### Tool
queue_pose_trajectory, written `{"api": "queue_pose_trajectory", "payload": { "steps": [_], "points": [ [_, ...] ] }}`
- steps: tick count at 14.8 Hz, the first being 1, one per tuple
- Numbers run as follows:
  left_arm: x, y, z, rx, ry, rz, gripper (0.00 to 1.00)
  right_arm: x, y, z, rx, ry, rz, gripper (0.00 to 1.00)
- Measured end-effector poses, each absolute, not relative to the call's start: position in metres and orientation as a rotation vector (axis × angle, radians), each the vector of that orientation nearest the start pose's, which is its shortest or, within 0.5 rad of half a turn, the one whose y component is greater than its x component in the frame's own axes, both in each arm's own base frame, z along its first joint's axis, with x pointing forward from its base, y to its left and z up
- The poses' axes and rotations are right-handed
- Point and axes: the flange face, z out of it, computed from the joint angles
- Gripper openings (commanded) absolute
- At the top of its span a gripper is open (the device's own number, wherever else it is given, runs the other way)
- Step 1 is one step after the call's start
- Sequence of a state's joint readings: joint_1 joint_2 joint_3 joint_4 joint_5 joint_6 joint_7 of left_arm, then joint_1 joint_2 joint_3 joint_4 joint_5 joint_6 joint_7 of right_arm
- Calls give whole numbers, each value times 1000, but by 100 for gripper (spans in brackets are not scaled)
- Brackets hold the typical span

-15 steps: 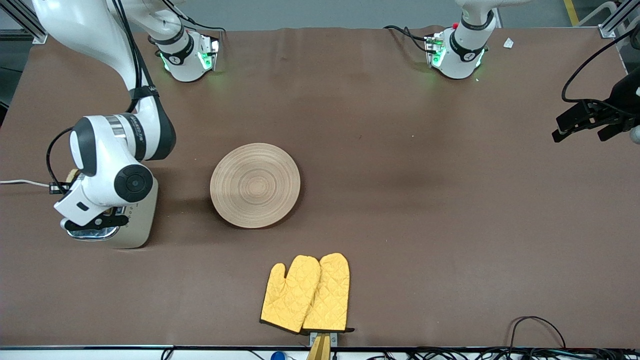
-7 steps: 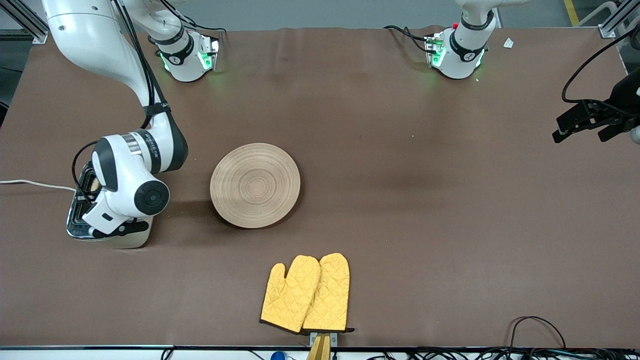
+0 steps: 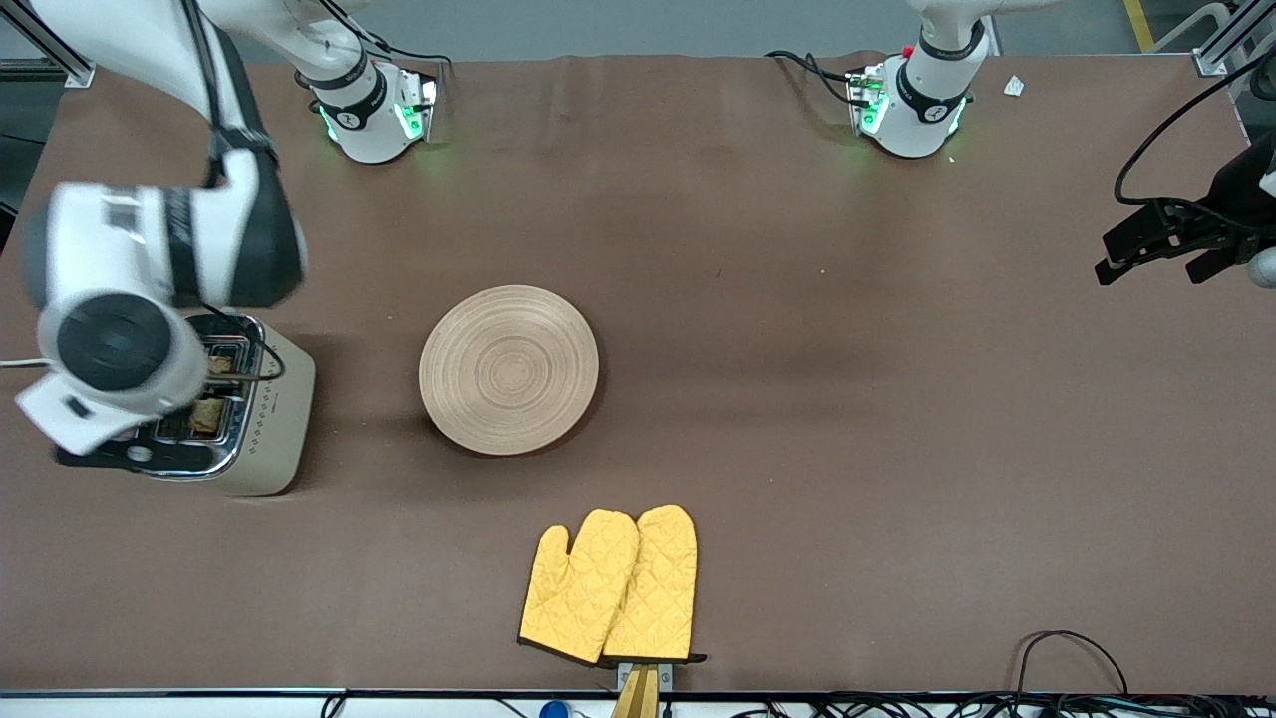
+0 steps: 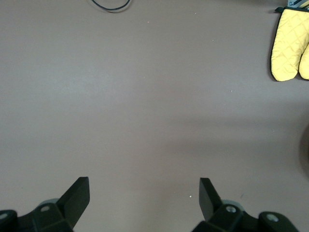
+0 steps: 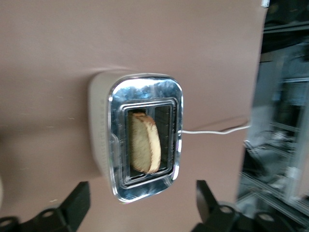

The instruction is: Move plate and put bread in toaster

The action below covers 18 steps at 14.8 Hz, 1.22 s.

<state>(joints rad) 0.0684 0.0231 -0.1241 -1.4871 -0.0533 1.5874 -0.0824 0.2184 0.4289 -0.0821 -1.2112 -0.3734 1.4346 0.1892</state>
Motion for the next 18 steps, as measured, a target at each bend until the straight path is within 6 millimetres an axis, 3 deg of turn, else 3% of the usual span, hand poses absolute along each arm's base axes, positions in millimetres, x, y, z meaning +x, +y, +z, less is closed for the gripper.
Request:
{"api": "queue_pose_trajectory", "payload": {
  "steps": [5,8,10,15,18],
  "points": [
    [563,-37,653,-3201,-39,-118,100,612,-13,626,-3268,315,132,100],
    [563,-36,653,-3201,-39,-118,100,576,-42,666,-3190,316,29,100],
    [563,-36,654,-3201,-37,-121,100,560,-52,667,-3174,286,-3,100],
    [556,-61,652,-3201,43,-50,100,557,-48,612,-3099,269,-44,100],
    [554,-66,652,-3198,117,-44,100,553,-37,609,-3096,237,-54,100]
  ]
}}
